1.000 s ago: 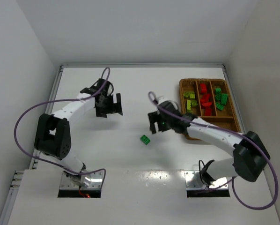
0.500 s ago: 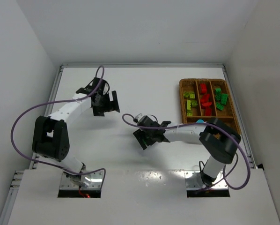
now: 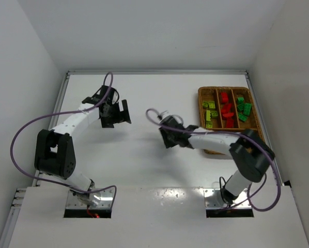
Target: Sort the legos into containers by color
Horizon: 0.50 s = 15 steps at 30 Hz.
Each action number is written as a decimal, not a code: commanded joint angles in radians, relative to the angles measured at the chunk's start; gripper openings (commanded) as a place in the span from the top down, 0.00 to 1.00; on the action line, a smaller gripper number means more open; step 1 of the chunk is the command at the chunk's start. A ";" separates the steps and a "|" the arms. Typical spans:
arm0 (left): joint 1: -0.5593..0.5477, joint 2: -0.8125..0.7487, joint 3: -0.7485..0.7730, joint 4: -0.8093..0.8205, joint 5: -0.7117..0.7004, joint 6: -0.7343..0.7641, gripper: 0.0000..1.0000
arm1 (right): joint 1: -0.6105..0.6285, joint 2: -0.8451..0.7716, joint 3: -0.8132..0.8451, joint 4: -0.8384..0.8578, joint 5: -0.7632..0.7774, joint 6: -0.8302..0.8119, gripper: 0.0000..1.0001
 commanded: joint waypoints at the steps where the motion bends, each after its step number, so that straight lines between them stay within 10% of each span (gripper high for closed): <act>1: 0.012 -0.039 0.000 0.021 0.013 0.009 0.03 | -0.257 -0.170 -0.031 -0.050 0.081 0.088 0.82; 10: 0.012 -0.021 0.000 0.041 0.051 0.027 0.03 | -1.038 -0.342 -0.062 -0.060 -0.181 0.180 0.85; 15: 0.021 -0.021 0.000 0.041 0.061 0.036 0.03 | -1.164 -0.245 0.052 -0.051 -0.167 0.190 0.85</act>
